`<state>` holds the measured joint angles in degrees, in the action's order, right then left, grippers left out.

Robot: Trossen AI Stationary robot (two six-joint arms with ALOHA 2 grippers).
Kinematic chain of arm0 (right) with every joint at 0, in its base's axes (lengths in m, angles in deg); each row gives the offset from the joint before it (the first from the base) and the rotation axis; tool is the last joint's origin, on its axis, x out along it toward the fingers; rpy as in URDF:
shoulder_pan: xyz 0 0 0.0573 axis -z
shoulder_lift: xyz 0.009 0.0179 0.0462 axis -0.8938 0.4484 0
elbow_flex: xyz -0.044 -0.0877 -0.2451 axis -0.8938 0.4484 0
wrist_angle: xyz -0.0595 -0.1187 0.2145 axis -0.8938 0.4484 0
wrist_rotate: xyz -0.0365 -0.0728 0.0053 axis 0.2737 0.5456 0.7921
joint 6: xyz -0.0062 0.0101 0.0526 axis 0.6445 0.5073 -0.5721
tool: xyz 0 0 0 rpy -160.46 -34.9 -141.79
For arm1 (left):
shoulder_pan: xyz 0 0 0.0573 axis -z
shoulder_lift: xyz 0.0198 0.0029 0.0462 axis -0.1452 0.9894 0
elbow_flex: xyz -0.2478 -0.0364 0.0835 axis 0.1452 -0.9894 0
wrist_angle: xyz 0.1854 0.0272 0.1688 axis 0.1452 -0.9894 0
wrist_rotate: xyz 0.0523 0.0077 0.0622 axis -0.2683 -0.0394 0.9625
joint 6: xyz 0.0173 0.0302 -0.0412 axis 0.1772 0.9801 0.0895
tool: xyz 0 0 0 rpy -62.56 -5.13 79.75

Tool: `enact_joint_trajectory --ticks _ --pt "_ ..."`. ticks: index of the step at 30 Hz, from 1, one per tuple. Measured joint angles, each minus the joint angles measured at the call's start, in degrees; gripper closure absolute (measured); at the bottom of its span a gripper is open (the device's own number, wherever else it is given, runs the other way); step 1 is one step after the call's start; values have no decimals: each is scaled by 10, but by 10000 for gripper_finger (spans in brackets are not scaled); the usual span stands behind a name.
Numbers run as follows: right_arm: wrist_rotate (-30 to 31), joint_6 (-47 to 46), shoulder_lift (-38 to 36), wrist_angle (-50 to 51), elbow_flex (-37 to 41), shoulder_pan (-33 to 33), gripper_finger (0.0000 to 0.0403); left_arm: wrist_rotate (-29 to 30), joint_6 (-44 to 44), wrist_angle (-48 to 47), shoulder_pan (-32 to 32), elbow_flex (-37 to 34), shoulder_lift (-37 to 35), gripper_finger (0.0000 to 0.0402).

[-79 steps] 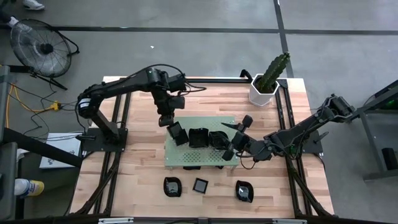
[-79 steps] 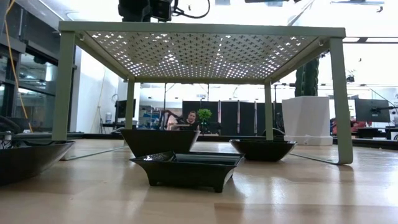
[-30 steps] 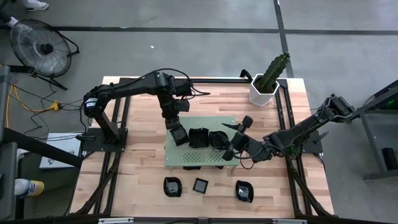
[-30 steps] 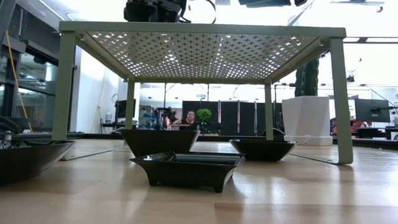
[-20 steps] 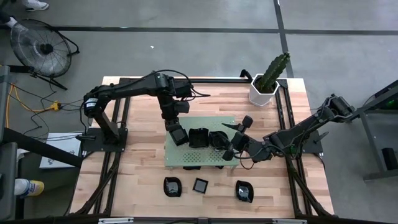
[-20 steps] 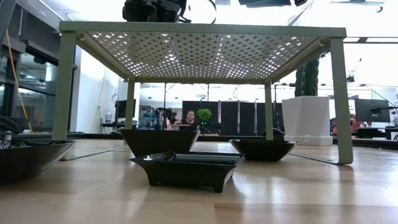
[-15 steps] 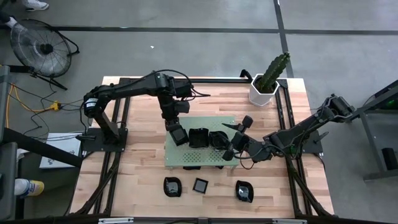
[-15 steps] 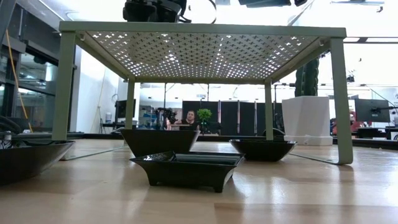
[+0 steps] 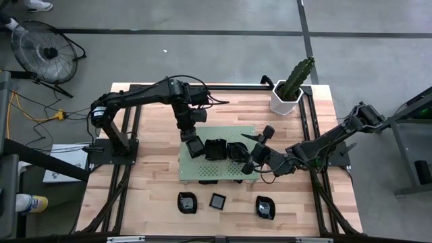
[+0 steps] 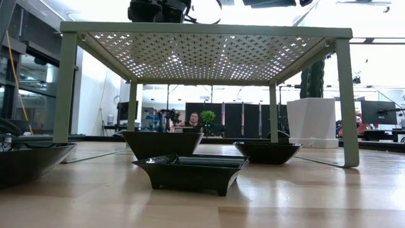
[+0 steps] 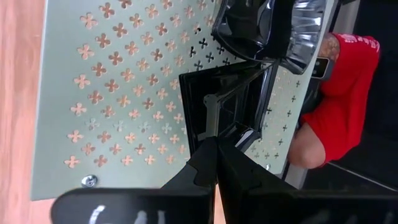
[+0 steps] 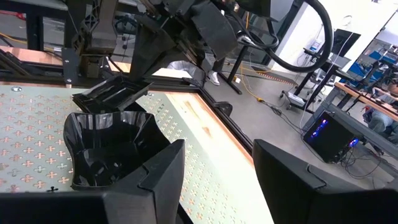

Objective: Pick & Place Mini shaped plates
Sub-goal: Stack the black square shaped plate on top of the black square shaped plate on the shelf

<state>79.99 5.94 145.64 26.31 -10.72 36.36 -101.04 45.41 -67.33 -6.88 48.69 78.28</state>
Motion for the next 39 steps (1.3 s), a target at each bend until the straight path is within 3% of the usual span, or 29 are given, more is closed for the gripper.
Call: enact_joint_trajectory --ticks 28,39 --pt "-1 -5 0 2 0 0 218 22 16 3 10 -13 0 399" --pt "-1 -6 0 9 0 0 219 23 20 4 10 -13 0 310"
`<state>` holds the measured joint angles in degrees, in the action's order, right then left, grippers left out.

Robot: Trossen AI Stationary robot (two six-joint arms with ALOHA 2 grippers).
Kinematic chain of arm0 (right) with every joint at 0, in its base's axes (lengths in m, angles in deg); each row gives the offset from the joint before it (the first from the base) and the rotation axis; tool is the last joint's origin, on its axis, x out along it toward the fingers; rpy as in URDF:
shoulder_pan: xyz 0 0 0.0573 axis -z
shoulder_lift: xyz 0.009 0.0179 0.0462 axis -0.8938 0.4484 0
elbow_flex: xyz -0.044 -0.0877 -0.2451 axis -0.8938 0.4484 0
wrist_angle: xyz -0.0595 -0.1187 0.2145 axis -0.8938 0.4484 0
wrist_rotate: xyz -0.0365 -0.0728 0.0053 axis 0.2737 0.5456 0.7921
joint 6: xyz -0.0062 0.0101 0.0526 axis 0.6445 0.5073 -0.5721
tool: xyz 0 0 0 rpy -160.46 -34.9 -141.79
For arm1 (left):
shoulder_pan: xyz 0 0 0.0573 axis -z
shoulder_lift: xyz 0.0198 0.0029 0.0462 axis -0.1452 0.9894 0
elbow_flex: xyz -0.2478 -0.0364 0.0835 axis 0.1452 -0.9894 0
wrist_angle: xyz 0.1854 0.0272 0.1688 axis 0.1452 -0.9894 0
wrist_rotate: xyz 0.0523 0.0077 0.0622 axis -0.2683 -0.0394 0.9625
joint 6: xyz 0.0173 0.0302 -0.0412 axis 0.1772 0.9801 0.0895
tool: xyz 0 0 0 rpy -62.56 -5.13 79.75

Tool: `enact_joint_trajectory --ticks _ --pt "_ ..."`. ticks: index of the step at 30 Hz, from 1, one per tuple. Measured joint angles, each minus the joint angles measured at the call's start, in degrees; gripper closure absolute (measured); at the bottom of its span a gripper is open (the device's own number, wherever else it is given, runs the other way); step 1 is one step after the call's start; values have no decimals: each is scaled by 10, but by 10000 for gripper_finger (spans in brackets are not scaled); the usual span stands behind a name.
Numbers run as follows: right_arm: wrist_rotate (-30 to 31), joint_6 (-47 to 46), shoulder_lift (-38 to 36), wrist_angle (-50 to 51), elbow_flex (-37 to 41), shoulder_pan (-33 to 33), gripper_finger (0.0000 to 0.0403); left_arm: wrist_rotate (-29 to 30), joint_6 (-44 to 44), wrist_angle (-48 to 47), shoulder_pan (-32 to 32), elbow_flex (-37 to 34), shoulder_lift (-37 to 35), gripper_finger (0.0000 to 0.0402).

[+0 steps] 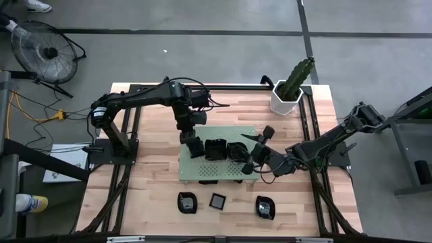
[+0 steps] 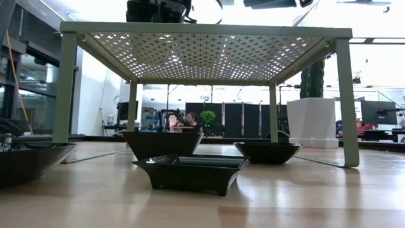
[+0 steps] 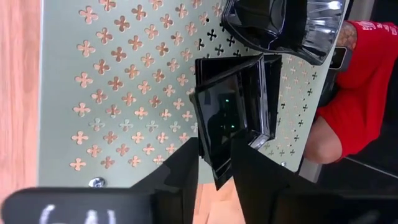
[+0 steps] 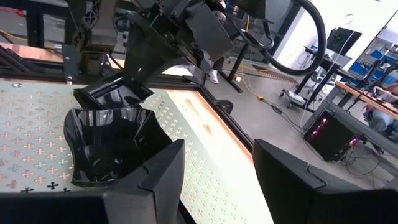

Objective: Pick & Place Mini shaped plates
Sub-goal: Stack the black square shaped plate on top of the black square shaped plate on the shelf

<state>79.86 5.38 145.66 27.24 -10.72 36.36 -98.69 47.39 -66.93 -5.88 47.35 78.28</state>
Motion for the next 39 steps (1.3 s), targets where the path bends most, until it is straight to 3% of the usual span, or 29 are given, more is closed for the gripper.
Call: enact_joint_trajectory --ticks 5,13,20,23,29,39 --pt "0 -9 0 8 0 0 217 2 4 0 0 1 0 298" --pt "1 -9 0 8 0 0 217 73 15 -11 -5 49 0 298" --pt "1 -9 0 11 0 0 218 123 20 -113 -4 80 -1 299" --pt "1 -10 0 14 0 0 218 120 53 -105 6 68 -2 317" --pt "2 -11 0 20 0 0 218 112 88 -105 37 51 0 394" --pt "2 -11 0 22 0 0 218 144 67 -105 77 35 0 400"
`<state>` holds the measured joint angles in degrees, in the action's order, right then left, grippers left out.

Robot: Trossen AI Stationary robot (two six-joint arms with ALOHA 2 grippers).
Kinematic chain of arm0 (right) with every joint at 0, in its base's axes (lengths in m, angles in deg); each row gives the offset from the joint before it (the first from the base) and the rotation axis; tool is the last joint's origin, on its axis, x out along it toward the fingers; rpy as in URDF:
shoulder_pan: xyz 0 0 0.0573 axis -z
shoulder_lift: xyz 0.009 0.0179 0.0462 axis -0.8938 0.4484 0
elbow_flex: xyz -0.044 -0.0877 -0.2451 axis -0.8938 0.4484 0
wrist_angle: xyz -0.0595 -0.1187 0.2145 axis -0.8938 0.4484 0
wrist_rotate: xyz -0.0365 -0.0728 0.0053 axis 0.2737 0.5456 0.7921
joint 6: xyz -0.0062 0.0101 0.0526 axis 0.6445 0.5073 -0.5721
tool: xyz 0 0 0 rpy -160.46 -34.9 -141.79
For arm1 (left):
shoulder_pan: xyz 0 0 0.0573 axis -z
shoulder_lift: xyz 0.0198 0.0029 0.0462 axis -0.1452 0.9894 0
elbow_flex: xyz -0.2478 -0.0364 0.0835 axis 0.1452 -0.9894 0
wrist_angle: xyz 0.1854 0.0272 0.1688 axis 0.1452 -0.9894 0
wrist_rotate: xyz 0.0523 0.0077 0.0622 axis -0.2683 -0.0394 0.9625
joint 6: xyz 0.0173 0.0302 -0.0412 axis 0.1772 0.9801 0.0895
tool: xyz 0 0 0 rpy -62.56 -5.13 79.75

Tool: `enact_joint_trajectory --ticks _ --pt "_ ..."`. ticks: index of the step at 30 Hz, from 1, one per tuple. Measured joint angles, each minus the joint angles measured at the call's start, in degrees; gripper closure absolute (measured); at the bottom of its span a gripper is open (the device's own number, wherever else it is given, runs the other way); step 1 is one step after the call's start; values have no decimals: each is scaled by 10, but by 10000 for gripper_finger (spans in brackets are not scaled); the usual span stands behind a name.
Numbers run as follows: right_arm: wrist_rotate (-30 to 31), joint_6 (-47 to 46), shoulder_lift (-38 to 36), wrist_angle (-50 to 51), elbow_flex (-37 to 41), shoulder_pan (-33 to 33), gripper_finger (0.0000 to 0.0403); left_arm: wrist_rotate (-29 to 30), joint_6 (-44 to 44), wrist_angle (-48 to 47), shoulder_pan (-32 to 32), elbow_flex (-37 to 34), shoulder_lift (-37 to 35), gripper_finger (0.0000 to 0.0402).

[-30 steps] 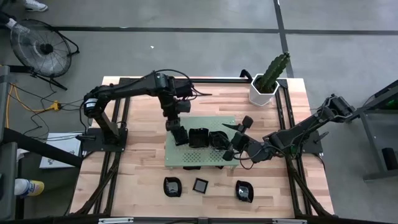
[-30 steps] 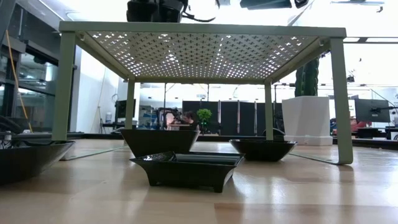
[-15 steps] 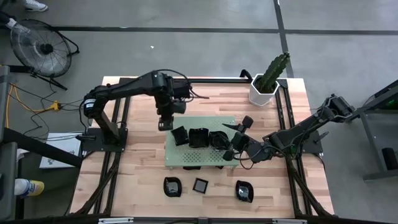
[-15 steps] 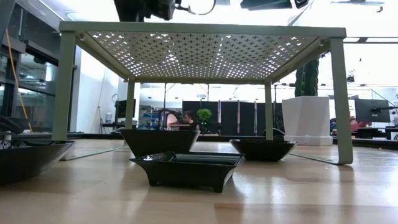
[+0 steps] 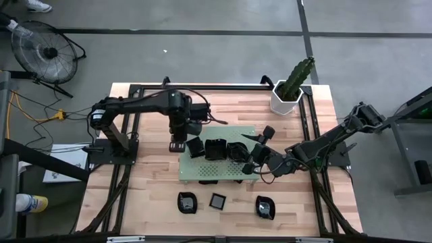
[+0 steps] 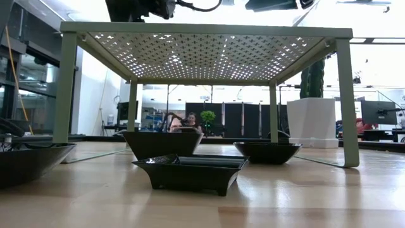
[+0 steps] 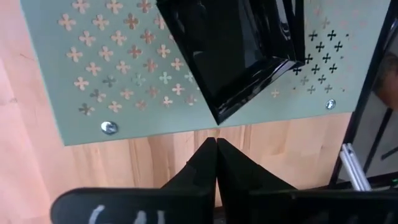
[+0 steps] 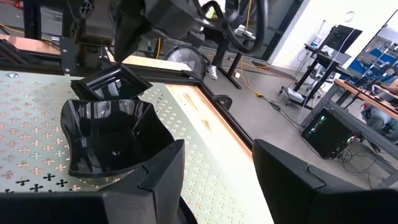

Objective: Pick & Place Mini shaped plates
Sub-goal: Stack the black square shaped plate on top of the black square shaped plate on the shelf, then stack the black leaf shaped bowl on top of the black leaf shaped bowl on the shelf

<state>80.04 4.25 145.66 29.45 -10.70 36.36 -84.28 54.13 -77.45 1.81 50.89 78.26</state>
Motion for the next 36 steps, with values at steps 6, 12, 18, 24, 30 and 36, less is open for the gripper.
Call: enact_joint_trajectory --ticks 6,12,18,24,30,36 --pt "0 -8 0 0 0 0 219 -6 -67 0 18 0 0 401" --pt "-1 -13 0 0 0 0 218 9 -100 18 21 0 0 401" --pt "-2 -13 0 0 0 0 218 7 -102 63 21 0 0 401" --pt "-2 -13 0 0 0 0 219 27 -109 51 21 0 0 401" --pt "-2 -13 0 6 0 0 218 111 -94 26 21 0 0 401" --pt "1 -63 -23 78 0 -1 218 195 -80 7 37 0 -12 401"
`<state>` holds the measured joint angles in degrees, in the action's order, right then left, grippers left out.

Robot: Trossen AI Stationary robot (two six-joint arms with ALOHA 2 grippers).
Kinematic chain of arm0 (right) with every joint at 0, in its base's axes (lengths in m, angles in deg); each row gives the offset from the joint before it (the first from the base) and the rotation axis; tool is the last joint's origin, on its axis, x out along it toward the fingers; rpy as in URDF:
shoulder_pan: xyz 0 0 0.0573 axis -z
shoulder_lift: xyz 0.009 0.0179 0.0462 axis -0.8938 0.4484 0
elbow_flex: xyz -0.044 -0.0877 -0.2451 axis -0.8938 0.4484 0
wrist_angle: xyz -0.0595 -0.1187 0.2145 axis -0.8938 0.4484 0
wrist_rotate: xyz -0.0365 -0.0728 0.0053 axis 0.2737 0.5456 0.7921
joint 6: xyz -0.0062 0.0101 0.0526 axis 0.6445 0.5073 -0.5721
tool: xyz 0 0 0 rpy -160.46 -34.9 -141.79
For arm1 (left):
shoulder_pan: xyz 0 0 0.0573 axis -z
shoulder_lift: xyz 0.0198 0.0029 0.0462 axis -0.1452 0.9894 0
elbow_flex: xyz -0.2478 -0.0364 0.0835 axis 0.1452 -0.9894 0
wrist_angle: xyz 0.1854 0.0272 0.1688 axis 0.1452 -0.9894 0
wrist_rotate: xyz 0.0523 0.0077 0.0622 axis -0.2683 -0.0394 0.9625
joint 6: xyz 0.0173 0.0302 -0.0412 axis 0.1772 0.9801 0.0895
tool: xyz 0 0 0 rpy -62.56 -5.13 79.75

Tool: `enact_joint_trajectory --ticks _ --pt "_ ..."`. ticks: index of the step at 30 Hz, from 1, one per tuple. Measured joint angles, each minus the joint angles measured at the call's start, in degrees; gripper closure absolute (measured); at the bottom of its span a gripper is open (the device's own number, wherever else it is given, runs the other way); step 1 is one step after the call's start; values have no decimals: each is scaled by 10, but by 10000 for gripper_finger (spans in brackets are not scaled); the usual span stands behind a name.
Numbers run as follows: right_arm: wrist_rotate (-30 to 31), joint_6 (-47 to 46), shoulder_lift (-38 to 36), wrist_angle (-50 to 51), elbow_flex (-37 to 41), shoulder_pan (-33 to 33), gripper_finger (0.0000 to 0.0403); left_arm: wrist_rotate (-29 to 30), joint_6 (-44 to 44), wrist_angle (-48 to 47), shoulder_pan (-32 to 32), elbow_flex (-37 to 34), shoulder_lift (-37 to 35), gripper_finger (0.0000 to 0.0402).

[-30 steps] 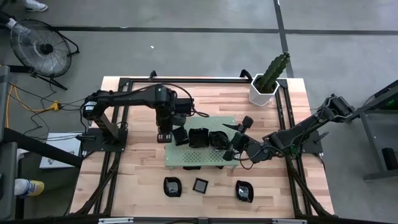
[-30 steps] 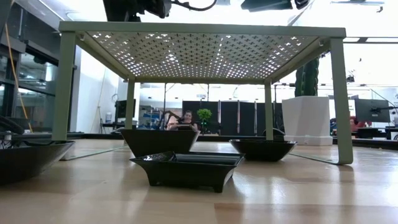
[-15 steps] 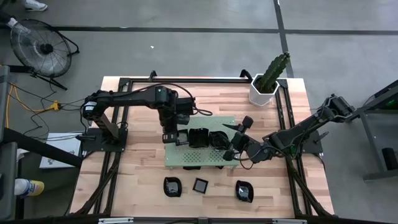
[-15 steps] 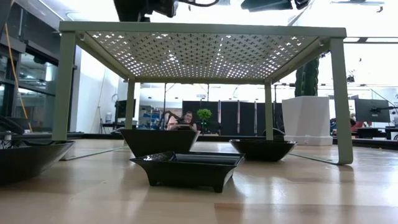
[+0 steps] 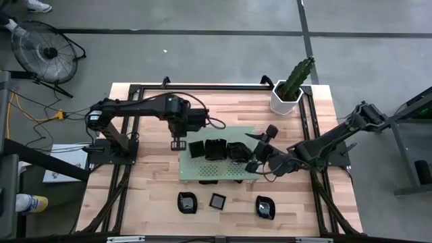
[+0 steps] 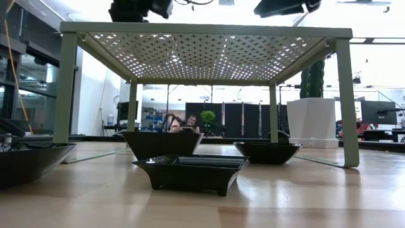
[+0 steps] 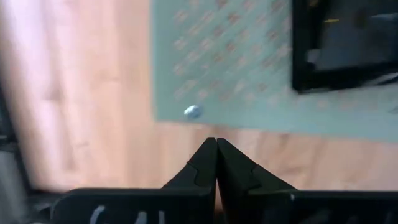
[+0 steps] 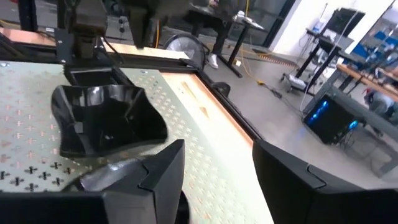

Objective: Pick & Place Mini shaped plates
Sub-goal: Stack the black leaf shaped bowl on top of the black leaf shaped bowl on the shelf

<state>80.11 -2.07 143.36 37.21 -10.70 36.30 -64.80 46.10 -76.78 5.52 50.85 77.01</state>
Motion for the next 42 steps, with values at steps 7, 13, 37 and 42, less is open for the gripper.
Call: enact_joint_trajectory --ticks 7,13,37,42 --pt "0 -73 -68 100 0 -17 219 151 -8 -3 61 0 -64 401" --pt "-29 -181 -119 220 0 -58 218 256 -69 -2 144 -7 -126 401" --pt "-330 -696 -116 493 0 -162 218 438 -230 344 407 -501 -416 401" --pt "-377 -730 -72 492 0 -162 218 454 -160 466 411 -592 -485 401"
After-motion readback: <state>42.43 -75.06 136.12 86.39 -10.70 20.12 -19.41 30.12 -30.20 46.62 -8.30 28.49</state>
